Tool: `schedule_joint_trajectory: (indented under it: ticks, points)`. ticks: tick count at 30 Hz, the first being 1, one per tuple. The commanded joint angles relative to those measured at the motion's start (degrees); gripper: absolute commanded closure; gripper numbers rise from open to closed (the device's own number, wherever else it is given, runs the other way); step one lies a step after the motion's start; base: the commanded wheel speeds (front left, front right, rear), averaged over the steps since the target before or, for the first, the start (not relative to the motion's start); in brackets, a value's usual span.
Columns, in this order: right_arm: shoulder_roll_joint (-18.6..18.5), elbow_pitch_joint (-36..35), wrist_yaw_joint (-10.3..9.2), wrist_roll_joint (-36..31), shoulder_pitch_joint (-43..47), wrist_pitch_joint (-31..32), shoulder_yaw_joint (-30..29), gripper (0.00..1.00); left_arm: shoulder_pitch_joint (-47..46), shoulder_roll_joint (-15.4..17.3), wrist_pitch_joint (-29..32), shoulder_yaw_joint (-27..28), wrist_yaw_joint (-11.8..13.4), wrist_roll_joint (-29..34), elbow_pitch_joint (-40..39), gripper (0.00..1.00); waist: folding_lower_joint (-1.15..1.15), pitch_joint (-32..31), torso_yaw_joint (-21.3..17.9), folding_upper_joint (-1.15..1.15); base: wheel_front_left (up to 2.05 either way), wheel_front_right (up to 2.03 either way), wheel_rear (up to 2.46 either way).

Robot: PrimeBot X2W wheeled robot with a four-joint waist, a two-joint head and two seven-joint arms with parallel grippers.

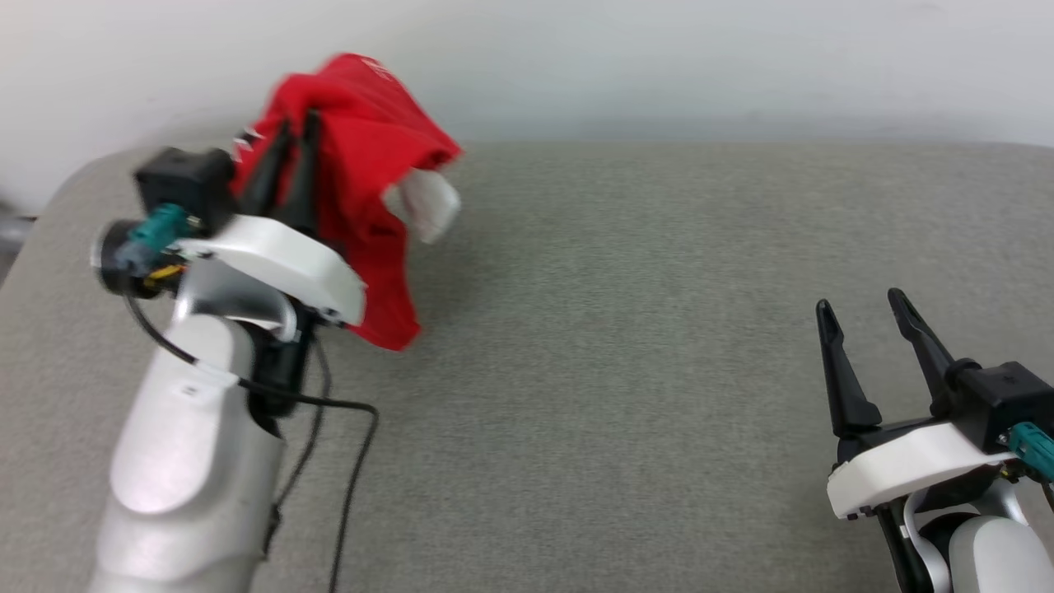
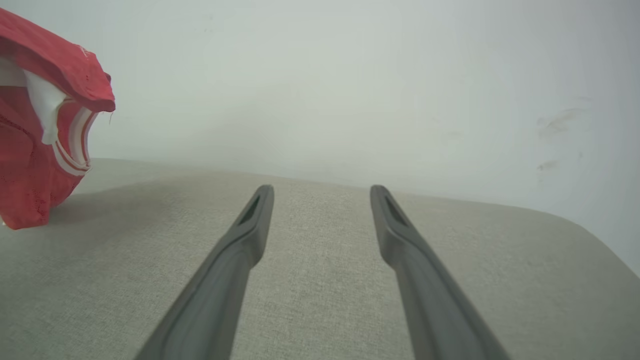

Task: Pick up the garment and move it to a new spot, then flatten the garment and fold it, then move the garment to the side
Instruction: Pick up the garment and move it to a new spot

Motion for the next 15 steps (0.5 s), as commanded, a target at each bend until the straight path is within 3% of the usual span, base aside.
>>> schedule_joint_trajectory:
  ticks: [1,8,15]
  points:
    - [0.1,0.0,-0.04,0.4,0.6,-0.4,-0.2,0.0,1.6,-1.3,0.9,-1.2,-0.3,-0.3,-2.0,1.0,0.0,-0.2,-2.9,0.0,0.0,0.0,0.0]
    - [0.1,0.5,-0.04,1.4,0.1,-1.0,-0.3,0.0,7.9,-6.6,3.3,-8.9,-2.0,-0.8,-7.2,1.0,0.0,1.8,-8.6,0.0,0.0,0.0,0.0]
    - [0.1,0.3,-0.04,2.1,-0.4,-1.8,-1.5,0.0,13.2,-9.8,5.0,-18.1,-3.7,-0.9,-6.1,1.0,0.0,6.0,-10.2,0.0,0.0,0.0,0.0]
